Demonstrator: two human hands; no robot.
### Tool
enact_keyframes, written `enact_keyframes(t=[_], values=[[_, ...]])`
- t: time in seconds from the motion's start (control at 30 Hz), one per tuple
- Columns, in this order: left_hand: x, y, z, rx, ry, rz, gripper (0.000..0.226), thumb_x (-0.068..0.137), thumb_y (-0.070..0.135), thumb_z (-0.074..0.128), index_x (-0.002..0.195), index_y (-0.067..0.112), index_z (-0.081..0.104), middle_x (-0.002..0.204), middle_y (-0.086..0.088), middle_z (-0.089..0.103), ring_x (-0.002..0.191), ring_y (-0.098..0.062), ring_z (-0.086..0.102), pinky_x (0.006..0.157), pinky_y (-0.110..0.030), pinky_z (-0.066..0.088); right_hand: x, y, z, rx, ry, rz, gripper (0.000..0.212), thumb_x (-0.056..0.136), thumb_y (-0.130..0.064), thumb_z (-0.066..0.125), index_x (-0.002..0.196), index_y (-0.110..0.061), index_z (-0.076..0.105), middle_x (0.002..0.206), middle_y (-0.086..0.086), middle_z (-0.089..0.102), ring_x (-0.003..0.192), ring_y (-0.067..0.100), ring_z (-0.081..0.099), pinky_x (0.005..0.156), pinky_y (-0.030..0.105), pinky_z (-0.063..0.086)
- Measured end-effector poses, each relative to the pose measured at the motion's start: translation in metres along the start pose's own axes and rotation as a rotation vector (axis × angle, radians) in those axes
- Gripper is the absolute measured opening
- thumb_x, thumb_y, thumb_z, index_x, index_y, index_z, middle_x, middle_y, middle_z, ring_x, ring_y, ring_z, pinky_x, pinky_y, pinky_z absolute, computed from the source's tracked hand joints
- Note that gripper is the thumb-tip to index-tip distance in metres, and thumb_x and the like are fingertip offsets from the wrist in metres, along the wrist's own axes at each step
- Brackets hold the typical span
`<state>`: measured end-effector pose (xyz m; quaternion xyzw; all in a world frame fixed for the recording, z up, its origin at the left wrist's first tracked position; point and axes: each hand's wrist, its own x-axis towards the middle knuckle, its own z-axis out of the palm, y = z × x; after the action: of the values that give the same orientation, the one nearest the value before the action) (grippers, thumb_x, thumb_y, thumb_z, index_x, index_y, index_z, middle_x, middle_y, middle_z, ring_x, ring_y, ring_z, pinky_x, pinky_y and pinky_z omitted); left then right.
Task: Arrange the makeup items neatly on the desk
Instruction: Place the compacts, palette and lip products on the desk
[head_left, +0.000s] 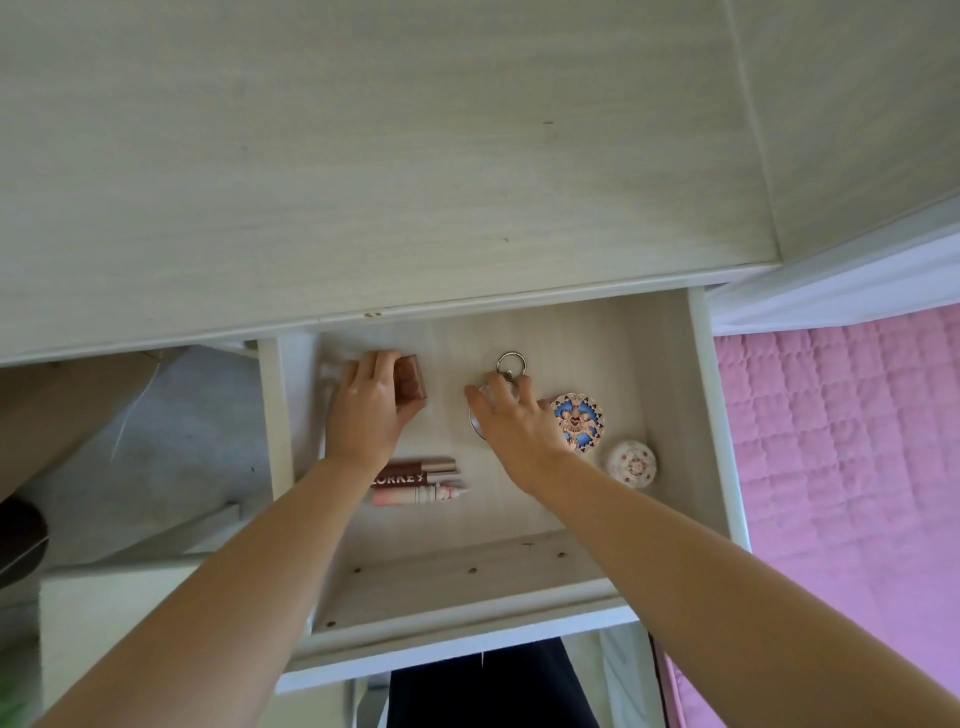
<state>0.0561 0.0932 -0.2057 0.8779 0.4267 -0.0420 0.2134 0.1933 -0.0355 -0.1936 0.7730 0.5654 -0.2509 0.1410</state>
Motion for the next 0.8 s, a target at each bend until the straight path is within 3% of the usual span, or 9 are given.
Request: enact_keyframes(t=[0.27, 0.47, 0.63, 0.8], values=[[-0.028, 0.022, -0.025, -0.224, -0.013, -0.038, 0.058, 0.082, 0.03, 0.071, 0.133, 0.02, 0.047, 0.124, -0.006, 0.051, 0.108, -0.03, 0.052, 0.083, -0.046, 0.052, -0.026, 0.009, -0.03, 0.245, 0.072, 0.003, 0.073, 0.079, -0.024, 0.067, 0.141, -0.024, 0.029, 0.143, 0.011, 0.024, 0.119, 0.038, 0.031, 0.081, 0.048, 0.053], [-0.057, 0.045, -0.059, -0.35, 0.044, -0.084, 0.058, 0.08, 0.025, 0.075, 0.131, 0.025, 0.049, 0.125, -0.003, 0.051, 0.11, -0.026, 0.054, 0.092, -0.042, 0.051, -0.063, 0.016, -0.06, 0.457, 0.15, 0.025, 0.068, 0.083, -0.025, 0.064, 0.142, -0.025, 0.03, 0.139, 0.012, 0.026, 0.121, 0.035, 0.034, 0.083, 0.042, 0.05], [-0.083, 0.064, -0.088, -0.344, 0.126, -0.053, 0.059, 0.08, 0.024, 0.074, 0.134, 0.021, 0.048, 0.128, -0.002, 0.05, 0.114, -0.024, 0.051, 0.095, -0.04, 0.05, -0.089, 0.022, -0.089, 0.607, 0.216, 0.01, 0.069, 0.082, -0.028, 0.065, 0.14, -0.03, 0.029, 0.135, 0.004, 0.027, 0.121, 0.029, 0.034, 0.089, 0.046, 0.051], [-0.098, 0.078, -0.118, -0.326, 0.226, -0.05, 0.06, 0.083, 0.028, 0.071, 0.137, 0.022, 0.047, 0.128, 0.001, 0.049, 0.115, -0.021, 0.05, 0.09, -0.036, 0.051, -0.108, 0.022, -0.121, 0.643, 0.306, -0.069, 0.071, 0.081, -0.029, 0.066, 0.14, -0.033, 0.026, 0.136, -0.003, 0.023, 0.125, 0.025, 0.03, 0.091, 0.046, 0.051]])
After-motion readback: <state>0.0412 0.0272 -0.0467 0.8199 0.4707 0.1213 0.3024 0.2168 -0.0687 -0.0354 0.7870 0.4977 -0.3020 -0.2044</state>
